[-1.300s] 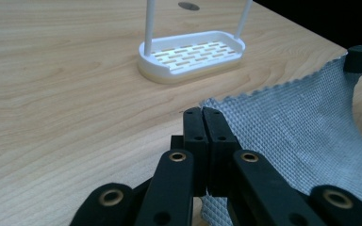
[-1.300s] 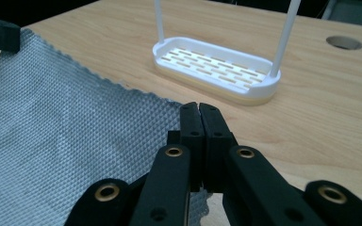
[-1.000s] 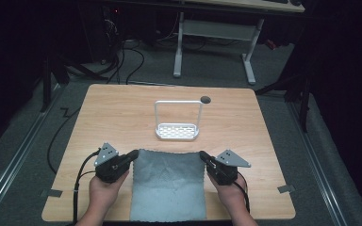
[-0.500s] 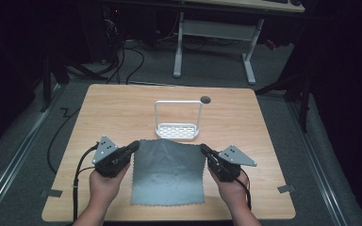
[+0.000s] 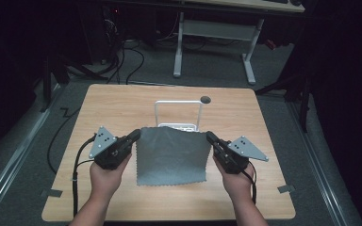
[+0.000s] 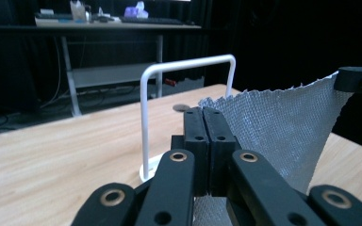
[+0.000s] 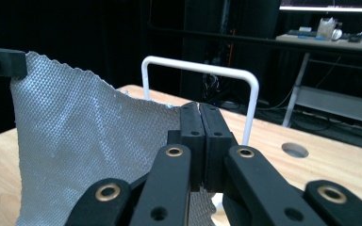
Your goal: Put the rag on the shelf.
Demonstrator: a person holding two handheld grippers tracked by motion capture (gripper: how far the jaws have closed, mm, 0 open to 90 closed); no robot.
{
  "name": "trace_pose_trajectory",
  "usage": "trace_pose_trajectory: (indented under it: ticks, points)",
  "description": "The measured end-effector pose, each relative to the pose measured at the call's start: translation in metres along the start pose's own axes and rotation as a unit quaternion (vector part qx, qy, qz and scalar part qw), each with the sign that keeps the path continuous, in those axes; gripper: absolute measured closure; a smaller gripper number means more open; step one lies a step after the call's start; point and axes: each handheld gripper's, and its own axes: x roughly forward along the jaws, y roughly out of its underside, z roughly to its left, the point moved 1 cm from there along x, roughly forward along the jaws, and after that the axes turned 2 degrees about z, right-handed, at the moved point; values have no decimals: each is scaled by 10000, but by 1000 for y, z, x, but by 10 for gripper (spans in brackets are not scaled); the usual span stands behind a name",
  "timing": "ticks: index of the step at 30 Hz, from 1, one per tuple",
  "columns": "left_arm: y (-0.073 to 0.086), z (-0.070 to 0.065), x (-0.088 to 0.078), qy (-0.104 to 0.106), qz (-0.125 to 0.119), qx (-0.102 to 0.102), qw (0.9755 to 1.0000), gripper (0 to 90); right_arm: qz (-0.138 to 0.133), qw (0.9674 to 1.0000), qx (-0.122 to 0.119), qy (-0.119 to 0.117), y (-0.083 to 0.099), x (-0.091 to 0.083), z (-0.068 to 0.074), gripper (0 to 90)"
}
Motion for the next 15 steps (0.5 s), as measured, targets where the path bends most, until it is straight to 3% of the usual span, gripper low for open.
trace_pose_trajectory:
  ticks: [15]
  points:
    - [-23,5,8,-111,-323,135,9993,899,-324,9994,-21,118,-27,-3,-11,900]
